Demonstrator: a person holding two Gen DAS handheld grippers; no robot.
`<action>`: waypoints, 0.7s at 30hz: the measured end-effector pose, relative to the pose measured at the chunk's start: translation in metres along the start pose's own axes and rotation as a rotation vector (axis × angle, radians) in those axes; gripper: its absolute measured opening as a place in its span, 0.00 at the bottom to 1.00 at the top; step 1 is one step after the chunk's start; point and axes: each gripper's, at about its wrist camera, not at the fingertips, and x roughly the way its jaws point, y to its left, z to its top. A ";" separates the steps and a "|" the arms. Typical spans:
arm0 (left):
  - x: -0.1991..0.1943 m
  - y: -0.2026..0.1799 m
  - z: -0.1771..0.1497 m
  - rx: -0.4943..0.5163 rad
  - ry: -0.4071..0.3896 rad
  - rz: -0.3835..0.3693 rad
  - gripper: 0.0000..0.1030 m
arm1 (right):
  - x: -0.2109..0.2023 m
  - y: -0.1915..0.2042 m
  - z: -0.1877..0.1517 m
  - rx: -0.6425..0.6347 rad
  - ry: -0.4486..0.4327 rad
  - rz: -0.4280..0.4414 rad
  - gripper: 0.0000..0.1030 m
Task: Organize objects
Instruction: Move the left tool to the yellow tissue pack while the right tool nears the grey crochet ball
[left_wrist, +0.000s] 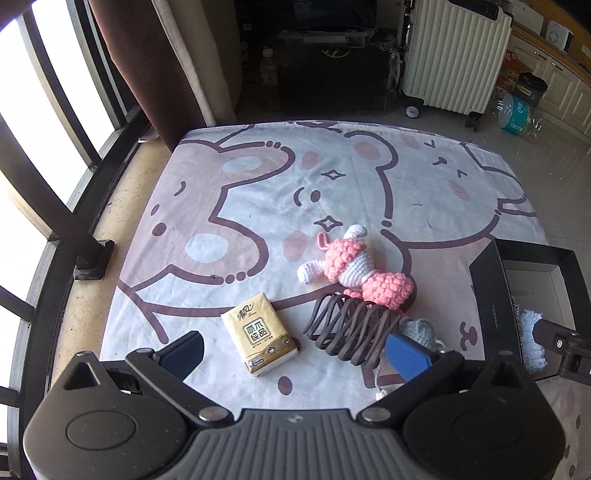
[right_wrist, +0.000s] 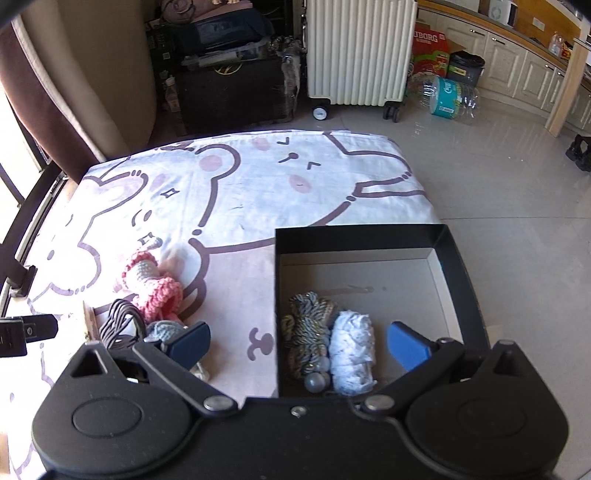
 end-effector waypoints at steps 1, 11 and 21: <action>0.000 0.003 0.000 -0.004 0.000 0.002 1.00 | 0.000 0.003 0.000 -0.004 -0.001 0.004 1.00; -0.001 0.029 -0.005 -0.047 0.003 0.021 1.00 | 0.002 0.030 0.003 -0.045 -0.006 0.039 1.00; 0.003 0.041 -0.006 -0.070 0.002 0.025 1.00 | 0.004 0.046 0.004 -0.061 -0.019 0.063 1.00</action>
